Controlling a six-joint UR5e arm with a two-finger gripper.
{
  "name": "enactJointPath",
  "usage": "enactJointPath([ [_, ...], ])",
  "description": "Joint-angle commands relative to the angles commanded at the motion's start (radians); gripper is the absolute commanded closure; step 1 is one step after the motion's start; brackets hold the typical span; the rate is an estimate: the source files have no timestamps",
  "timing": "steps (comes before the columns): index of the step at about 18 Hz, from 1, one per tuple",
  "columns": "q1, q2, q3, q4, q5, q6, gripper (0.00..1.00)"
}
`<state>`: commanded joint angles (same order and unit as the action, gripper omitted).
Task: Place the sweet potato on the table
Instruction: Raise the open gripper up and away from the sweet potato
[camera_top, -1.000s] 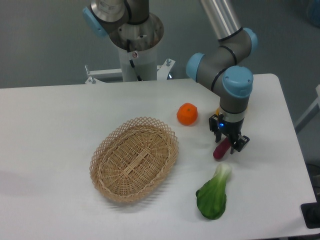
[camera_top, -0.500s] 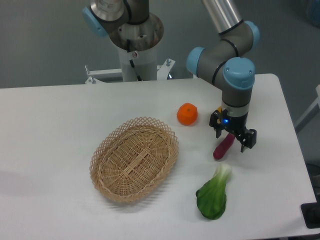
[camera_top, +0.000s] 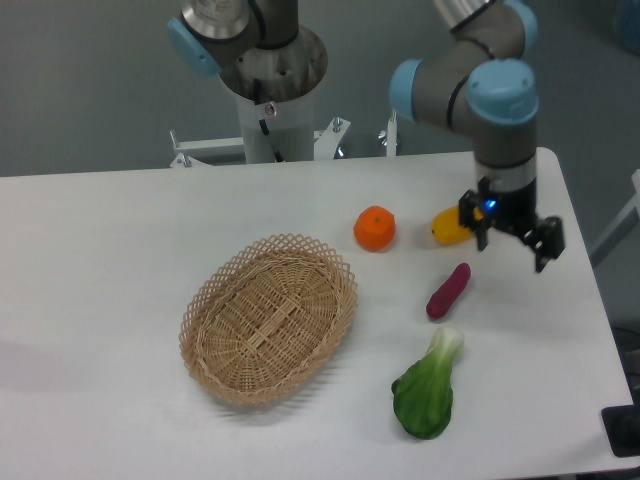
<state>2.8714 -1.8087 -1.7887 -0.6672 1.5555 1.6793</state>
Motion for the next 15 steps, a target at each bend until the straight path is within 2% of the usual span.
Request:
enactJointPath([
  [1,0.021,0.009,0.008,-0.003,-0.003,0.038,0.00],
  [3,0.051,0.022,0.023,-0.052,-0.037,0.109,0.00],
  [8,0.146,0.042,0.086,-0.254,-0.089,0.345,0.00],
  [10,0.163,0.042,0.115,-0.320,-0.092,0.399,0.00],
  [12,0.169,0.042,0.141,-0.359,-0.091,0.425,0.00],
  [15,0.170,0.040,0.166,-0.385,-0.092,0.427,0.00],
])
